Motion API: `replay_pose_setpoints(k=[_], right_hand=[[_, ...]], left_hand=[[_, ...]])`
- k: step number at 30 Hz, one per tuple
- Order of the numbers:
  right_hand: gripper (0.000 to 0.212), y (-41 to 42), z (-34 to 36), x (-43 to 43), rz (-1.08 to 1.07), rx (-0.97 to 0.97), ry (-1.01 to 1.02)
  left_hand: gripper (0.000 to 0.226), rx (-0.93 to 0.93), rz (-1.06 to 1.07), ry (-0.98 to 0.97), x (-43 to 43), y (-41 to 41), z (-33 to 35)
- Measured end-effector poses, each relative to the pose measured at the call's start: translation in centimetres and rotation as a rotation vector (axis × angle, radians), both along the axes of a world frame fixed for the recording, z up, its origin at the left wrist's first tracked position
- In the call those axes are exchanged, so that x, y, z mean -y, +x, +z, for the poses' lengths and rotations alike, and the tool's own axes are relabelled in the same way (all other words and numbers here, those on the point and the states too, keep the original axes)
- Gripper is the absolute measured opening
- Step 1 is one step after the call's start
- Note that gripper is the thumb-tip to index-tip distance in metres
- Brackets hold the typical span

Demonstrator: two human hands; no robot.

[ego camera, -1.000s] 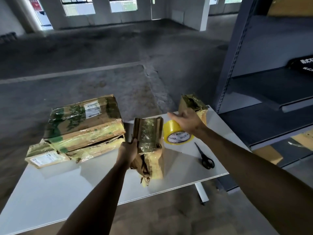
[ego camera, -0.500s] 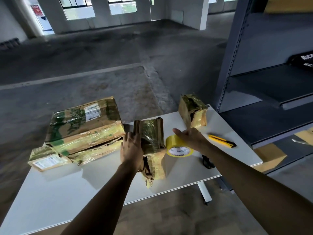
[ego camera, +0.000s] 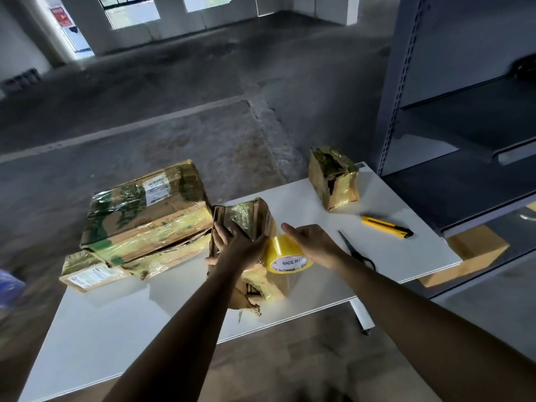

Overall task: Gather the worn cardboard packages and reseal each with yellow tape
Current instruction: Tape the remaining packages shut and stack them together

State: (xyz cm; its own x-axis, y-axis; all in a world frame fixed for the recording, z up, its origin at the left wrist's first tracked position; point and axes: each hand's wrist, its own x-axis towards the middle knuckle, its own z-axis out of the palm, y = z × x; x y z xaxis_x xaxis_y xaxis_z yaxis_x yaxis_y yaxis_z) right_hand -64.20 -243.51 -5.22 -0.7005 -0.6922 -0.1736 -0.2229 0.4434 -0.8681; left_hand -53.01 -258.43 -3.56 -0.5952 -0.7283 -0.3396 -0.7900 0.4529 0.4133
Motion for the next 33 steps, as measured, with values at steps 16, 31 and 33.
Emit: replay_pose_setpoints(k=[16,31,33], right_hand=[[0.077,0.7,1.5,3.5,0.071,0.083,-0.132],[0.069,5.7,-3.9,7.6,0.236,0.259,-0.090],[0.074,5.3,-4.0,7.7,0.229,0.217,-0.018]], left_hand=[[0.019,-0.521,0.235,0.440,1.4,4.6,-2.2],[0.029,-0.428,0.519,0.504,4.2,7.5,-9.3],[0.024,-0.424,0.538,0.479,4.4,7.2,-9.5]])
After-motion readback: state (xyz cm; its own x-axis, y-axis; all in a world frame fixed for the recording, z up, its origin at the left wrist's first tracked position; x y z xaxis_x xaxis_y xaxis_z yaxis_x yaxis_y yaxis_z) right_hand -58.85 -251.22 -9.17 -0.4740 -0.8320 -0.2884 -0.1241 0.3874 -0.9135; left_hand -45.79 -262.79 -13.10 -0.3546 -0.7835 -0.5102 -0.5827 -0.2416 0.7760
